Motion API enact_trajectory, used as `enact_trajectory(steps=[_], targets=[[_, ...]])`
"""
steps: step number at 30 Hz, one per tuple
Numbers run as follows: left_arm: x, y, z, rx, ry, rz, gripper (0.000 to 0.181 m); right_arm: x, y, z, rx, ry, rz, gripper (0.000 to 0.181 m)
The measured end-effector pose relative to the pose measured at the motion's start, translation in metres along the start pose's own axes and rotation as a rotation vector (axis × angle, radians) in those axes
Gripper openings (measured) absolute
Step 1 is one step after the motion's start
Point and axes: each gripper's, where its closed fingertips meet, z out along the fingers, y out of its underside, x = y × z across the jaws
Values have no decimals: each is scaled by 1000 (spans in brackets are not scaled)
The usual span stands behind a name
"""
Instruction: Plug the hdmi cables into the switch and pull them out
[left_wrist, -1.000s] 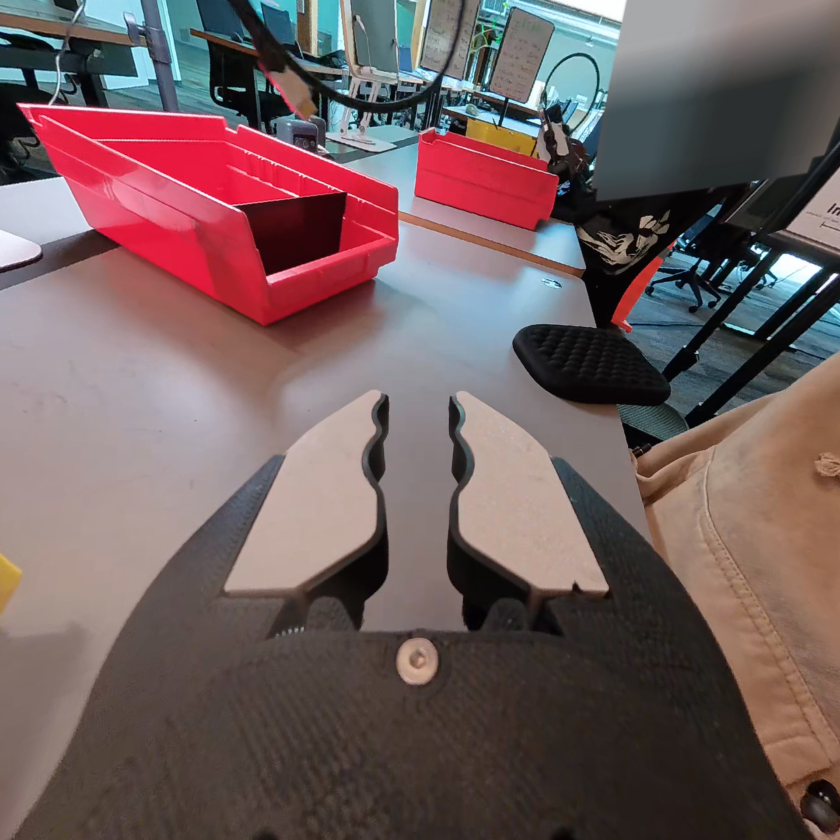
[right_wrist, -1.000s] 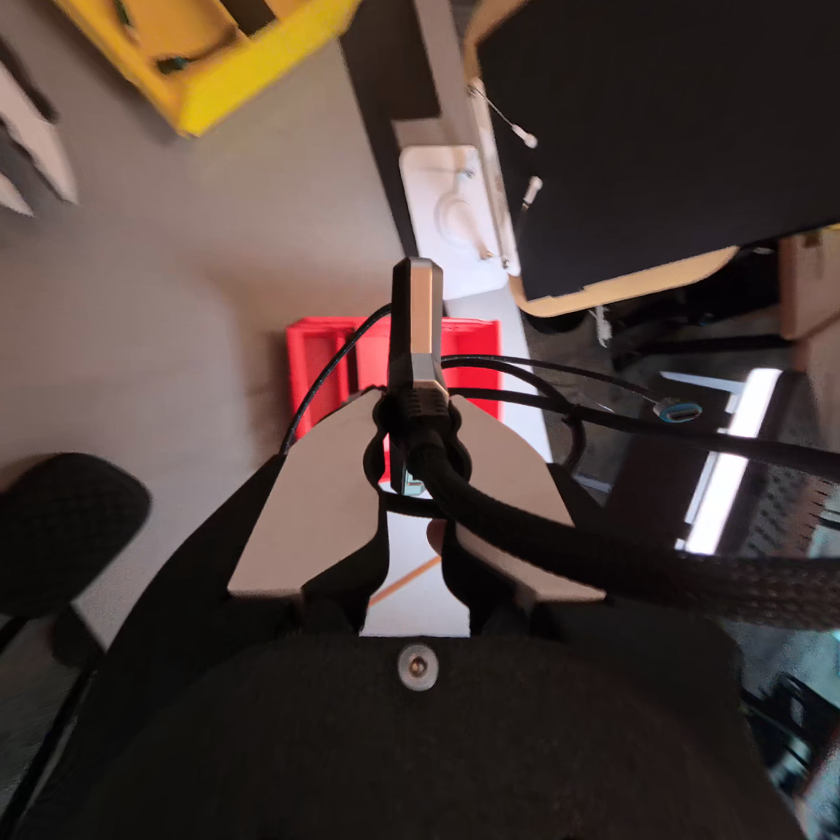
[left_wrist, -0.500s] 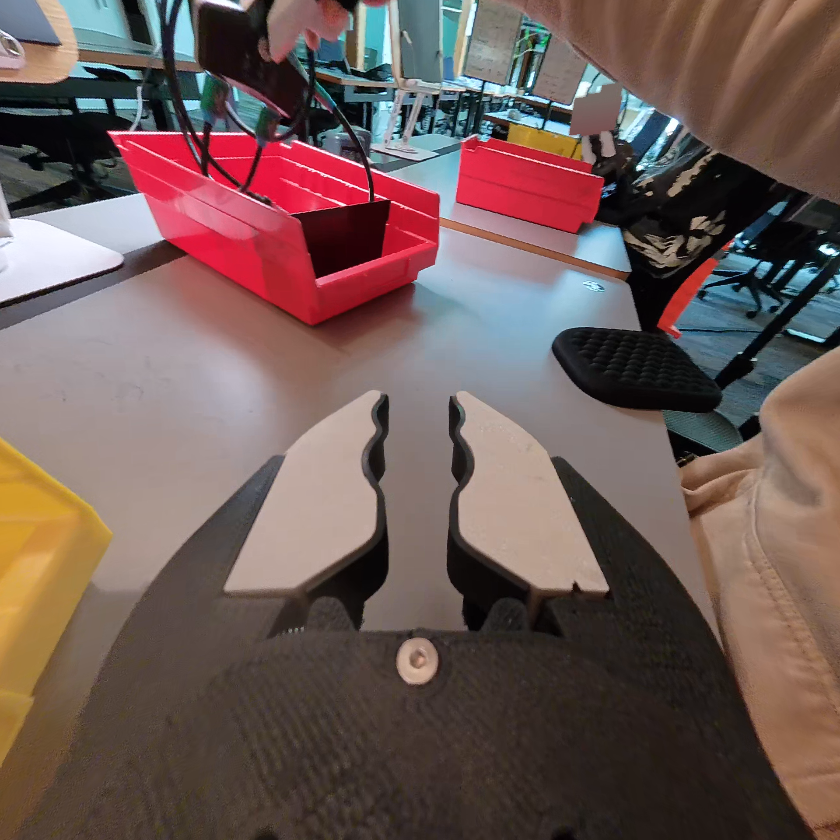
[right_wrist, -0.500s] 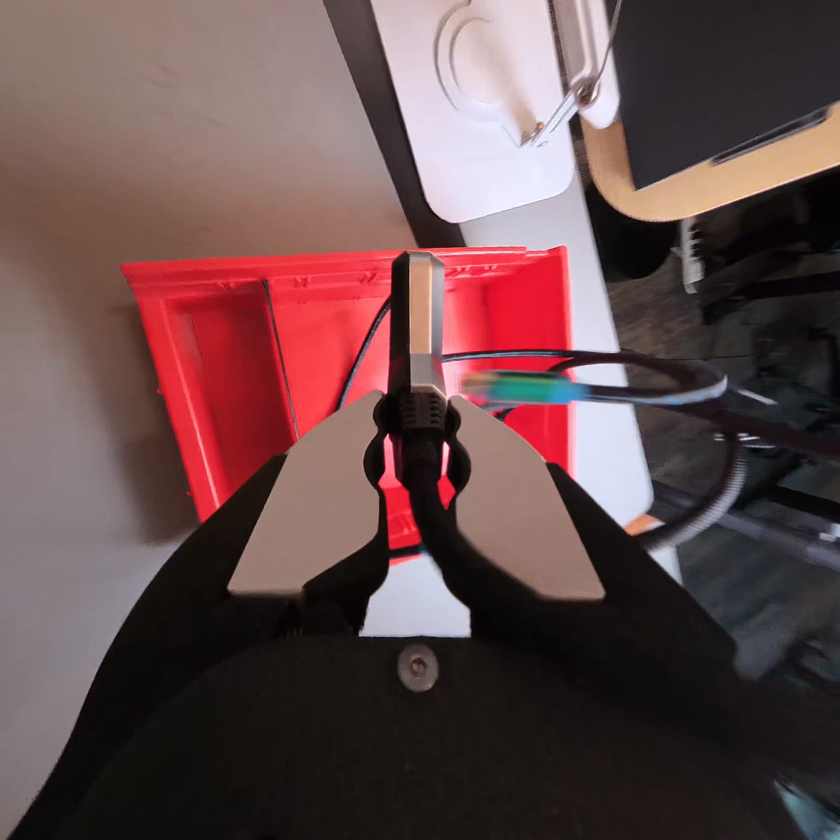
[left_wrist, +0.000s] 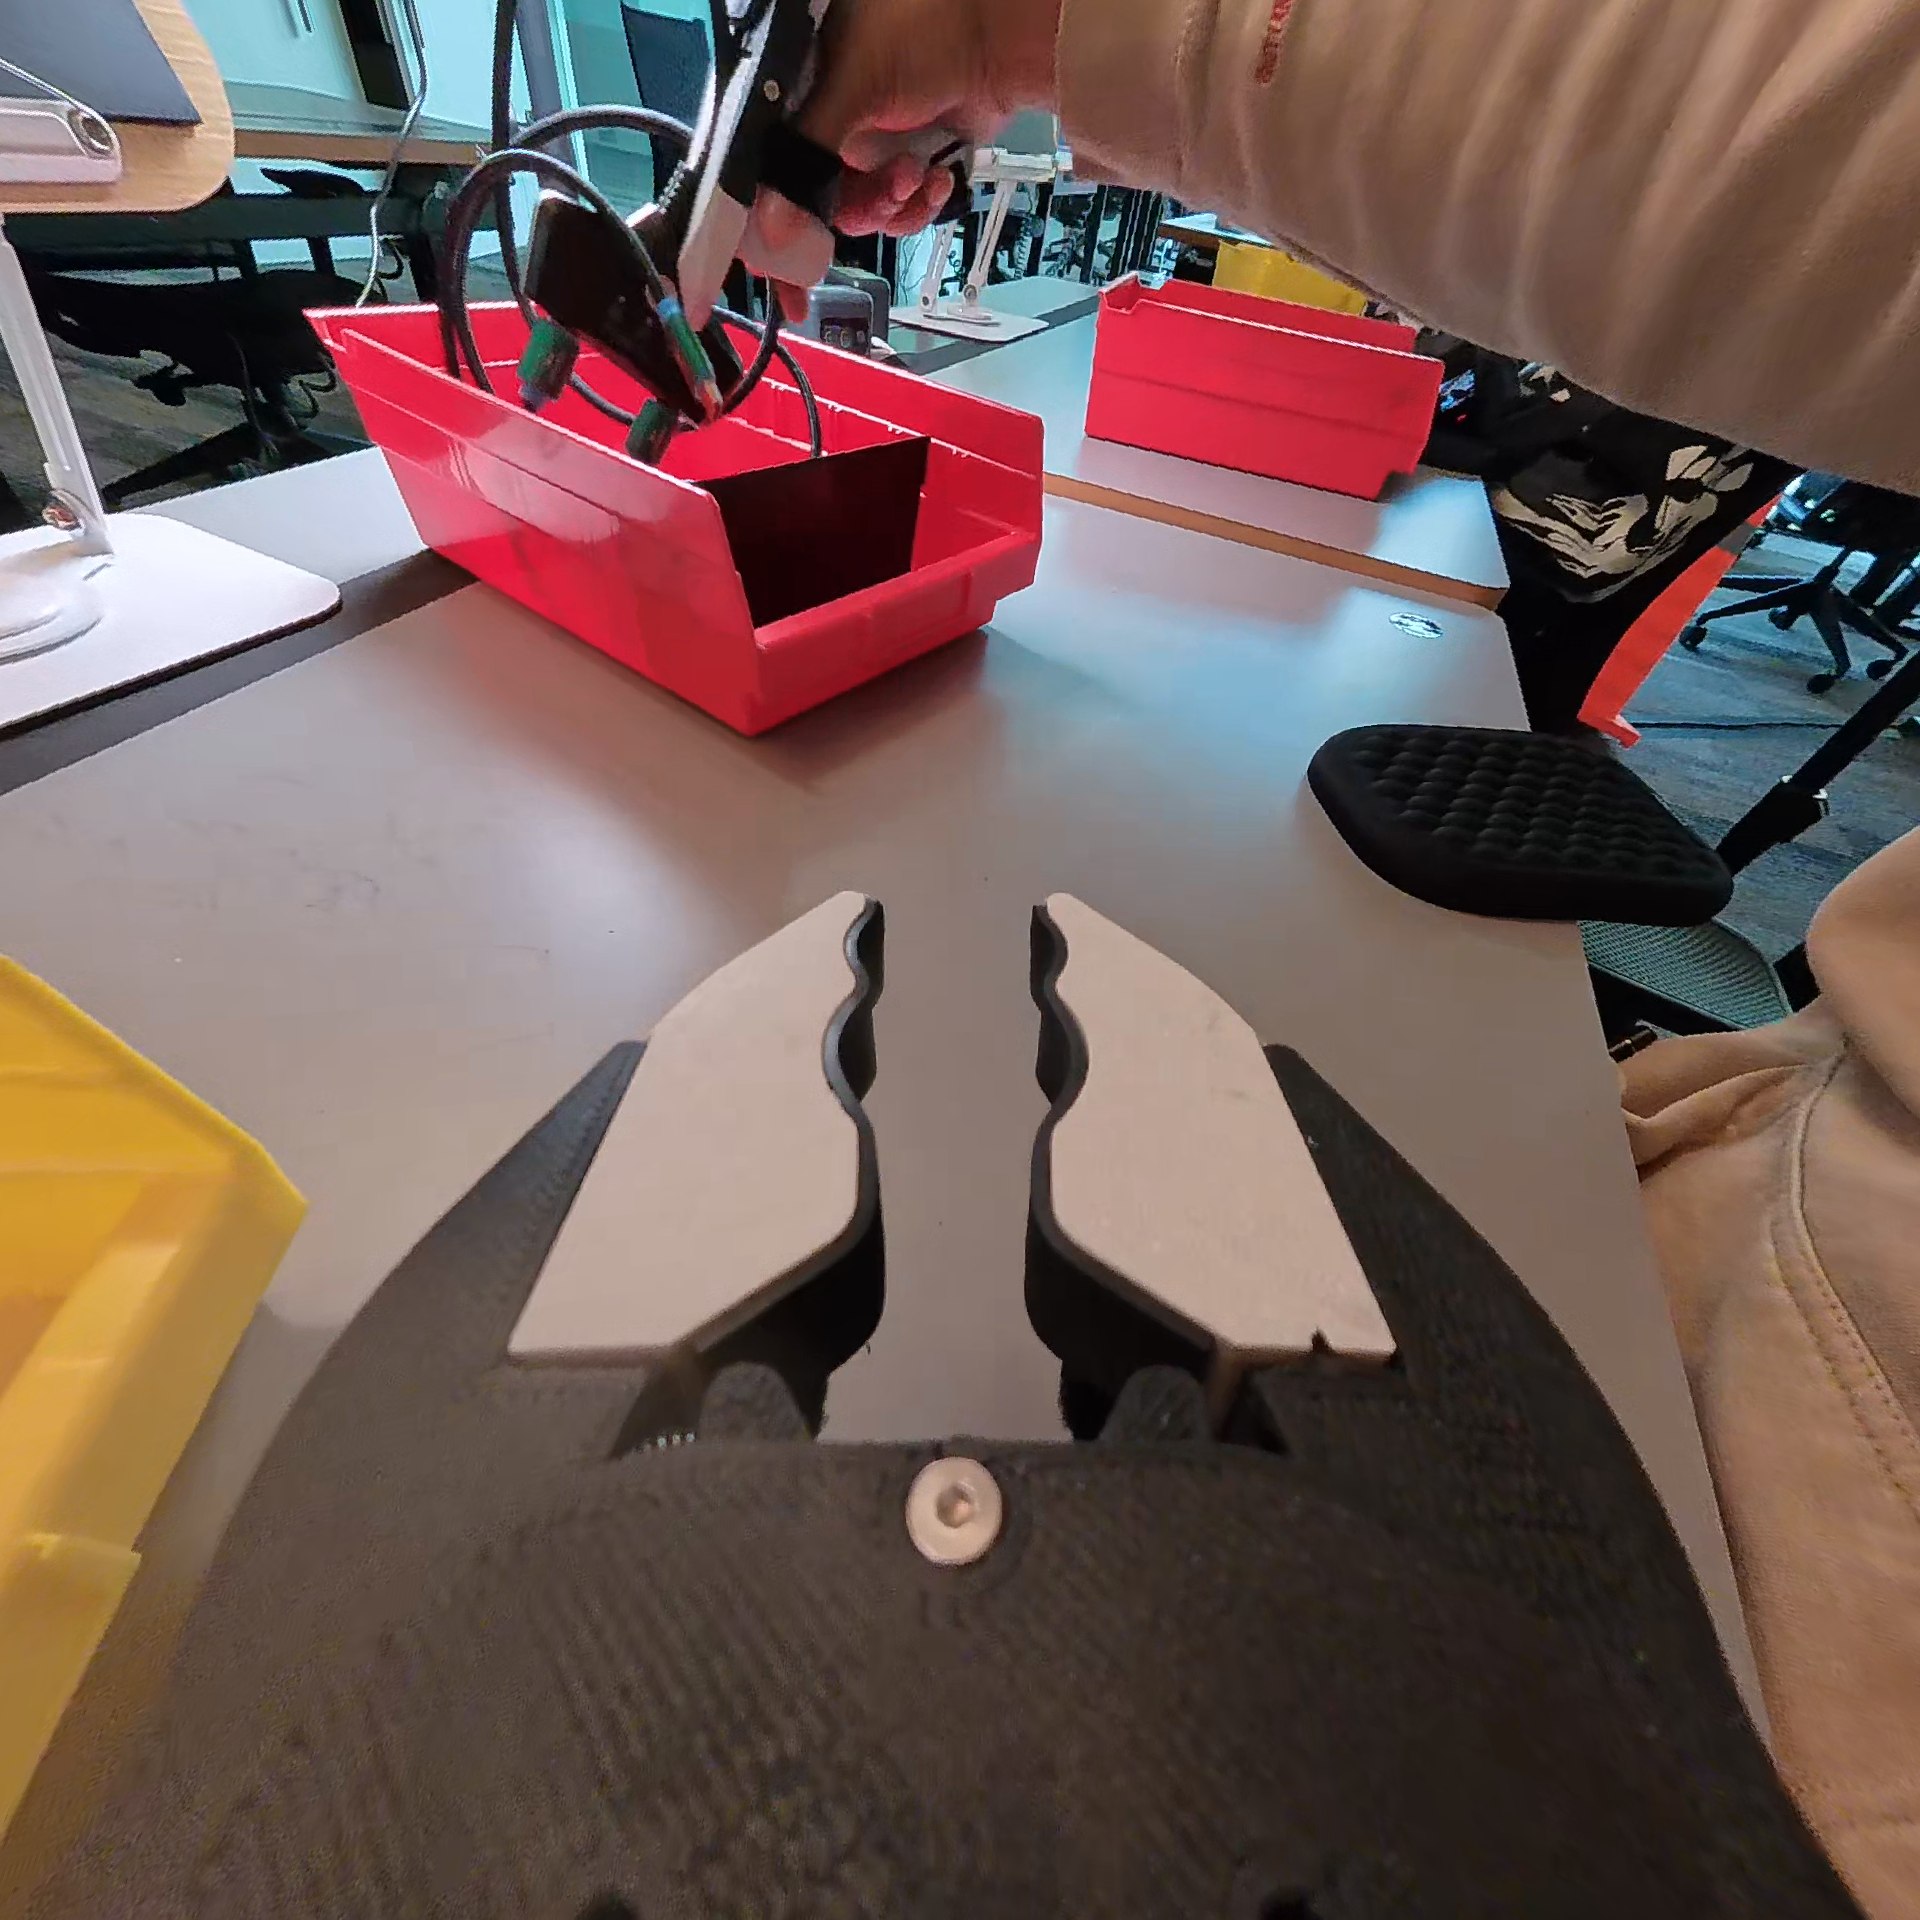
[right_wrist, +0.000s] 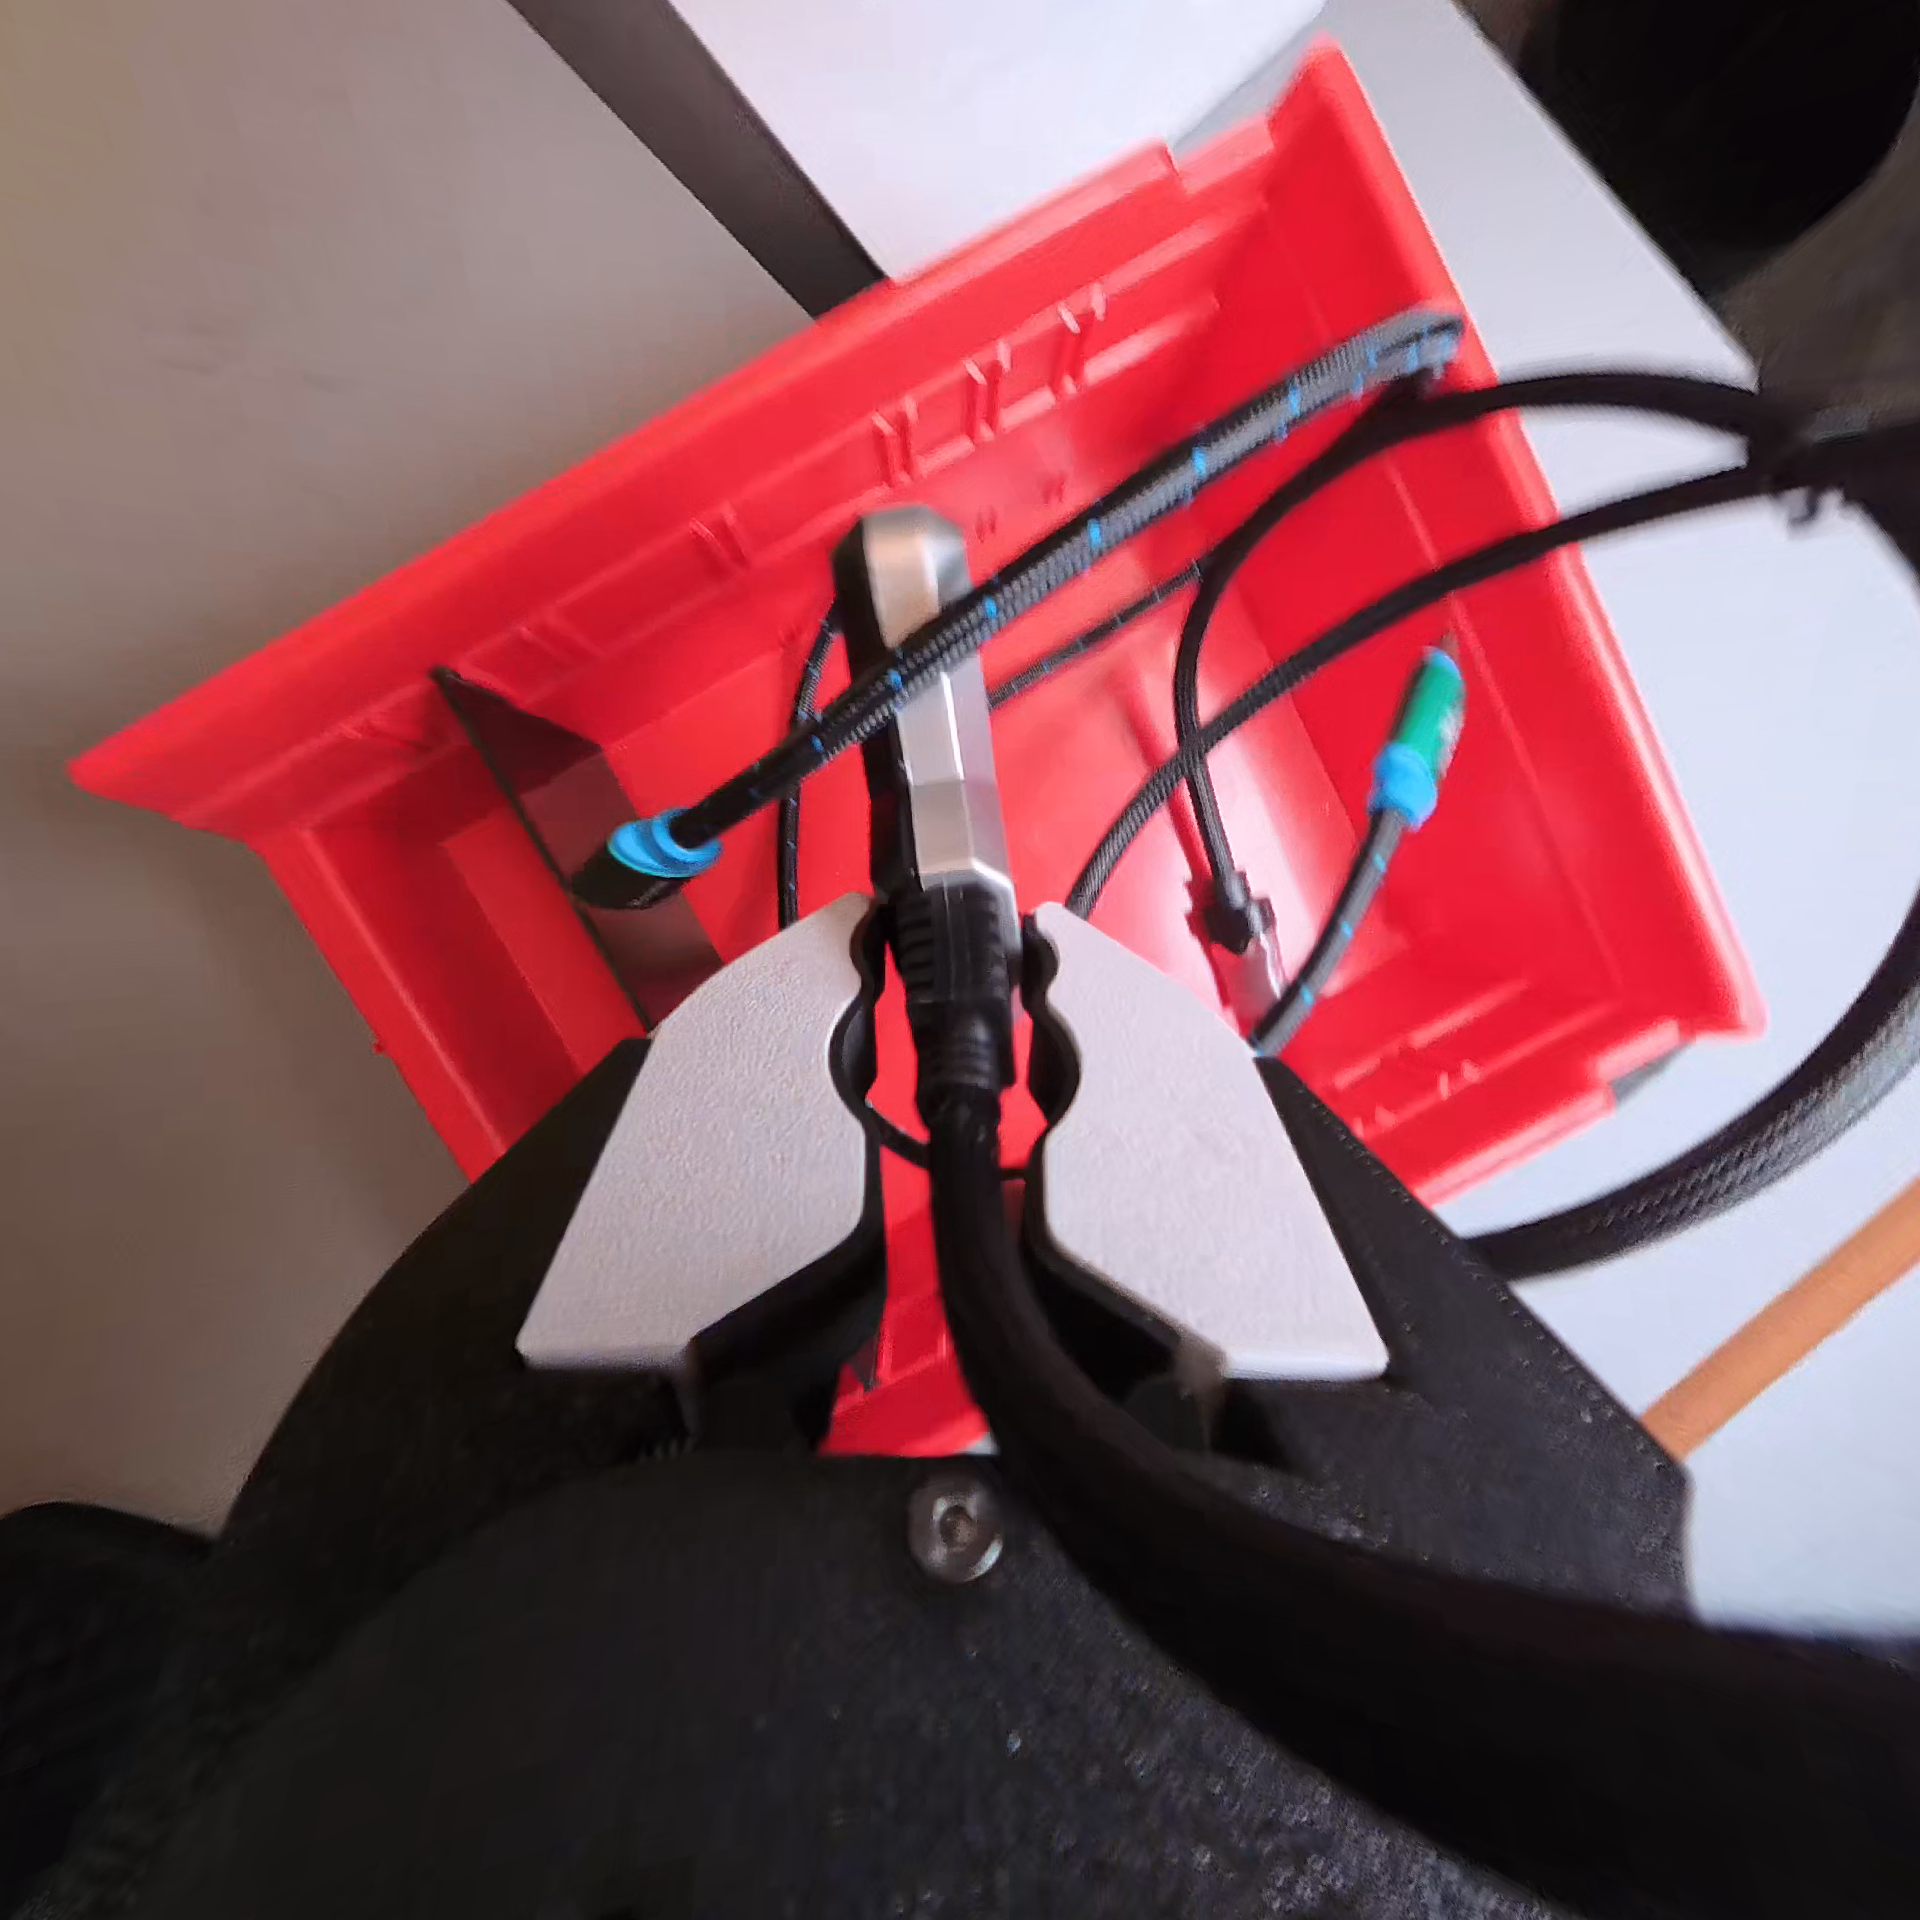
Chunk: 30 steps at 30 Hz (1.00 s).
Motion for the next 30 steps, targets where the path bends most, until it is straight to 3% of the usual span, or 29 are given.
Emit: enact_trajectory(steps=[3, 10, 14, 18, 21, 24, 27, 30], targets=[[0, 2, 1, -8, -5, -1, 27, 12, 33, -7, -125, 41, 48, 30], [-1, 3, 2, -14, -16, 6, 28, 14, 62, -65, -20, 49, 99, 36], [-4, 1, 2, -10, -31, 8, 28, -1, 42, -105, 301, 127, 85, 35], [-10, 3, 3, -13, -55, -11, 29, -63, 15, -137, 747, 121, 160, 34], [-15, 3, 1, -14, -86, -12, 30, -123, 21, -122, 910, 80, 224, 34], [-20, -1, -4, -1, -118, -11, 31, -167, 36, -82, 930, 106, 208, 38], [-33, -9, -13, 15, -178, -5, 34, -187, 45, -37, 936, 159, 166, 38], [-62, -30, -41, 29, -310, 21, 35, -195, 49, -8, 950, 153, 125, 38]])
